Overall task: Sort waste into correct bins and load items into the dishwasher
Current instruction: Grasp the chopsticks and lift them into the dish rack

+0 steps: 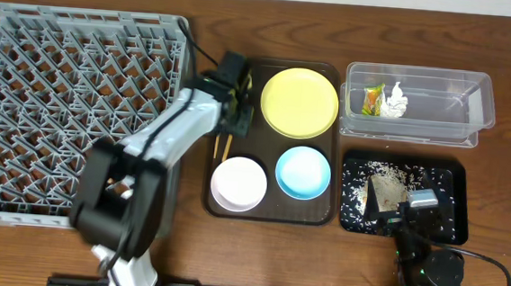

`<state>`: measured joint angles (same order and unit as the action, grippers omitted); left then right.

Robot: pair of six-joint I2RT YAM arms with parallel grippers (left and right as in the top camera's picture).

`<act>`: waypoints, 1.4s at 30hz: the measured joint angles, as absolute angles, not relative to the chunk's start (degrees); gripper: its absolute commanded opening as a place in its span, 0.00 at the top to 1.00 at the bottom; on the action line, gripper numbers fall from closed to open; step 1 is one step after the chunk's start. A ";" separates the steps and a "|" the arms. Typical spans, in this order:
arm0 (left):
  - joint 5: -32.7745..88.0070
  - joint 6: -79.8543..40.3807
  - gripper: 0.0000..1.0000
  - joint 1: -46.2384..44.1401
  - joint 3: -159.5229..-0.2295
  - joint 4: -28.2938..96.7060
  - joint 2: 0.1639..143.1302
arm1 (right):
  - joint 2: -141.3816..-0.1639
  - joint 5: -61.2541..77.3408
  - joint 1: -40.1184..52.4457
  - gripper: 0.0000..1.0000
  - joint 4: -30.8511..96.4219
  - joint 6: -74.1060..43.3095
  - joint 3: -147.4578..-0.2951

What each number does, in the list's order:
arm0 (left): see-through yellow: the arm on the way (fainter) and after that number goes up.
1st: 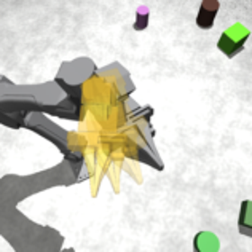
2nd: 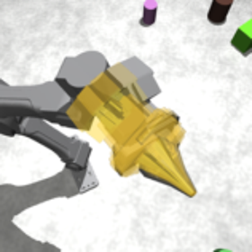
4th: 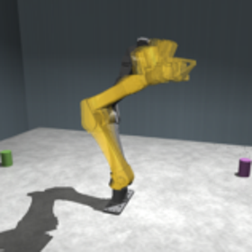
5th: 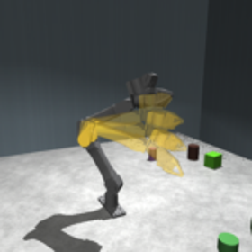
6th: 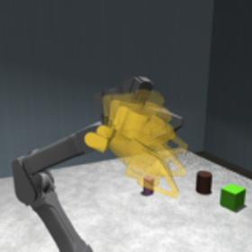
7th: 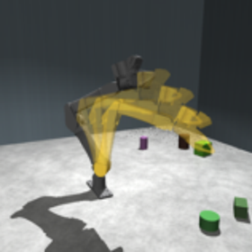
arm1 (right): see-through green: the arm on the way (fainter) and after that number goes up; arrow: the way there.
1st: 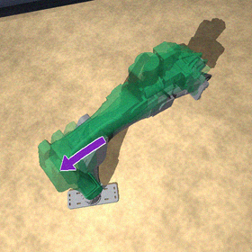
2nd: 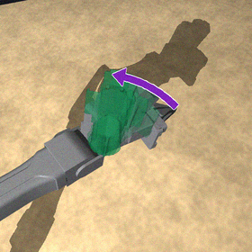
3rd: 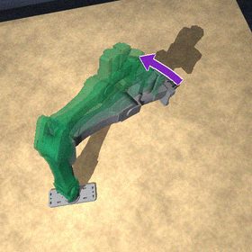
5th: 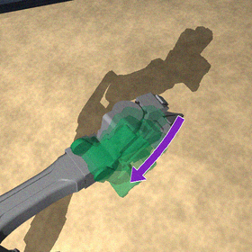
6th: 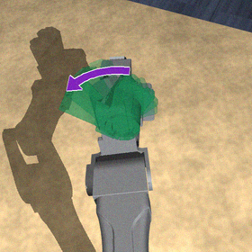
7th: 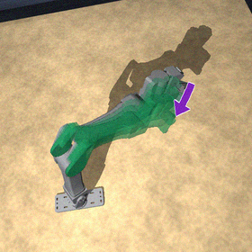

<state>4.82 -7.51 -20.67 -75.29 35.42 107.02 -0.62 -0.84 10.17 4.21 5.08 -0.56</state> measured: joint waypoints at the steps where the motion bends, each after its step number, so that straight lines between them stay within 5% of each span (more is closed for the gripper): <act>1: 4.82 -7.51 0.94 -20.49 -75.66 35.77 104.73 | -0.62 -0.84 10.17 0.01 4.21 5.08 -0.56; 10: -2.50 -6.33 0.94 -18.59 -78.08 45.67 87.61 | -0.62 -0.84 10.17 0.01 4.21 5.08 -0.56; 21: -13.43 -2.94 0.92 -7.99 -76.62 48.45 92.14 | -0.62 -0.84 10.17 0.01 4.21 5.06 -0.56; 29: -11.77 -1.43 0.39 -7.77 -76.03 49.69 97.06 | -0.62 -0.84 10.17 0.01 4.21 5.06 -0.56; 42: 8.86 -1.43 0.42 -13.39 -76.53 39.29 92.18 | -0.62 -0.84 10.17 0.01 4.21 5.08 -0.56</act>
